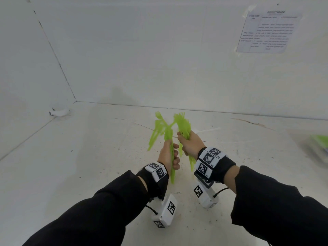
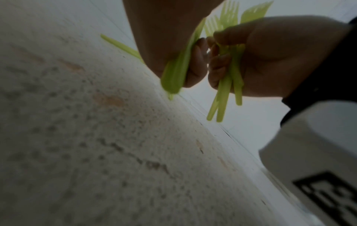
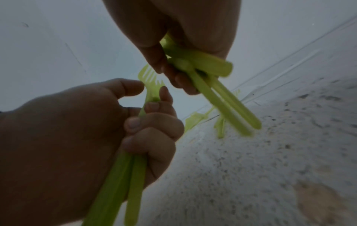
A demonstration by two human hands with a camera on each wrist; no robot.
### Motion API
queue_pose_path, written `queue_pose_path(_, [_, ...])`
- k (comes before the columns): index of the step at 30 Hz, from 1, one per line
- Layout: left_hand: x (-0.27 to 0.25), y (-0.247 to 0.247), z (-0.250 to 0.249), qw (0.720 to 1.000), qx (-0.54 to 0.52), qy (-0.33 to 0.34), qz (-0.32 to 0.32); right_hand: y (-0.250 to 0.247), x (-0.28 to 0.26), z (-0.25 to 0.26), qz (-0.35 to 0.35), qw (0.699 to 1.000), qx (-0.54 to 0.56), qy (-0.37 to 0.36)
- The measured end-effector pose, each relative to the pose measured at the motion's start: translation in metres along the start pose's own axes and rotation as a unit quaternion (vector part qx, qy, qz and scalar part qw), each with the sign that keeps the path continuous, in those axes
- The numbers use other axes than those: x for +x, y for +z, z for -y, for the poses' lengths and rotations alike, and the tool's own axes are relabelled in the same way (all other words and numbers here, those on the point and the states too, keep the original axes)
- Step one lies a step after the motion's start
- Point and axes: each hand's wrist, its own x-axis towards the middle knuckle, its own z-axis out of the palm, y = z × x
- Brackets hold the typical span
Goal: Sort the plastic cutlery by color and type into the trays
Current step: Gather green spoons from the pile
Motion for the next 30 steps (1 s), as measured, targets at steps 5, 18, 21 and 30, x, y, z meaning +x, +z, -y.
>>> queue_pose_path(5, [-0.007, 0.006, 0.005, 0.998, 0.053, -0.006, 0.037, 0.0, 0.002, 0.007, -0.012, 0.999, 0.023, -0.028])
queue_pose_path(18, [-0.01, 0.019, 0.014, 0.998, 0.052, 0.013, 0.018, -0.018, -0.002, 0.004, -0.002, 0.998, -0.046, -0.034])
queue_pose_path(21, [-0.009, 0.021, 0.017, 0.998, 0.06, 0.017, 0.018, -0.018, -0.003, 0.002, 0.003, 0.999, -0.021, -0.034])
queue_pose_path(30, [0.002, 0.023, 0.014, 0.996, -0.004, 0.047, -0.076, -0.028, -0.007, -0.011, 0.077, 0.986, 0.137, 0.053])
